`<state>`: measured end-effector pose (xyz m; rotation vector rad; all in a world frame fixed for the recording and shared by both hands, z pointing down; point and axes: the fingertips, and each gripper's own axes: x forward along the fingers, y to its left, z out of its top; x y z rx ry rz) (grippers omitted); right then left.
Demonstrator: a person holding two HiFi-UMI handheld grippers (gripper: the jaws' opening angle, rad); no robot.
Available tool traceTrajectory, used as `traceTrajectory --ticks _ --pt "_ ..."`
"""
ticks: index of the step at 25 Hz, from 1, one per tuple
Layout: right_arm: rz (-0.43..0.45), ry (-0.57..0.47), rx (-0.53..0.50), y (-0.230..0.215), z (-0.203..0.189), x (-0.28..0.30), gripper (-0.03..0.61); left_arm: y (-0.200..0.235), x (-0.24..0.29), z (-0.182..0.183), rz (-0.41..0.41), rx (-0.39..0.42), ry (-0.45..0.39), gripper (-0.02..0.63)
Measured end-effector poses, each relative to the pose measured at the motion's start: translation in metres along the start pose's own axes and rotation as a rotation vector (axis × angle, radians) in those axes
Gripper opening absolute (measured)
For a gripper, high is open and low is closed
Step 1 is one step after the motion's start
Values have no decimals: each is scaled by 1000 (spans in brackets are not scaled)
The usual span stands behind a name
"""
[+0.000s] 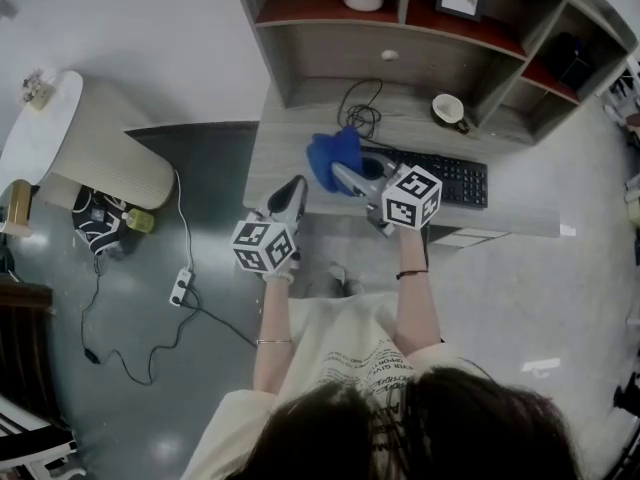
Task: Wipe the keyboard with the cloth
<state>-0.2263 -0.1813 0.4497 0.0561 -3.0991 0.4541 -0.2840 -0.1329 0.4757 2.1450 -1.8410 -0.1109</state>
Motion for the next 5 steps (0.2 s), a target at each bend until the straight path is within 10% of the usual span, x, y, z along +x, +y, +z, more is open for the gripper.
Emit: traceTrajectory --ticks 5 --pt "4 -7 -5 -1 3 -3 52 -2 2 1 0 5 -5 -3"
